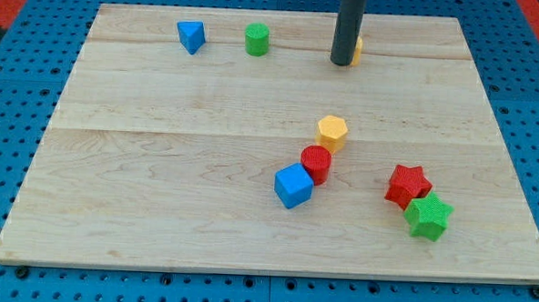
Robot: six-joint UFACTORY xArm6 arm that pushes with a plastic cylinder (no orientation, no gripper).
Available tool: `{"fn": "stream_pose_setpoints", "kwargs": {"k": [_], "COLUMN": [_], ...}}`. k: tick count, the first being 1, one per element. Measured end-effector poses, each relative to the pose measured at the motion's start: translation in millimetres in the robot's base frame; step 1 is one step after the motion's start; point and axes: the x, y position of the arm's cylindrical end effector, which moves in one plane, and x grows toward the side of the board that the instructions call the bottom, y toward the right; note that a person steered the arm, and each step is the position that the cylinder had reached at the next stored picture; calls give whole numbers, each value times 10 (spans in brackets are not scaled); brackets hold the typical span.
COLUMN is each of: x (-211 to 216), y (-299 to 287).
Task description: Slide the hexagon to the bottom right of the green circle
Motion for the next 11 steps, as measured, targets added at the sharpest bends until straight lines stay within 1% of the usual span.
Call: {"fn": "stream_pose_setpoints", "kwargs": {"k": [1,2,3,4,5,6,7,8,9,10,11], "x": [148,999,1499,1633,1340,1347,1484,1507,1467,877,476], "y": [164,633,399,-37,-926,-994,-918,-1638,-2038,-1418,-1274]}}
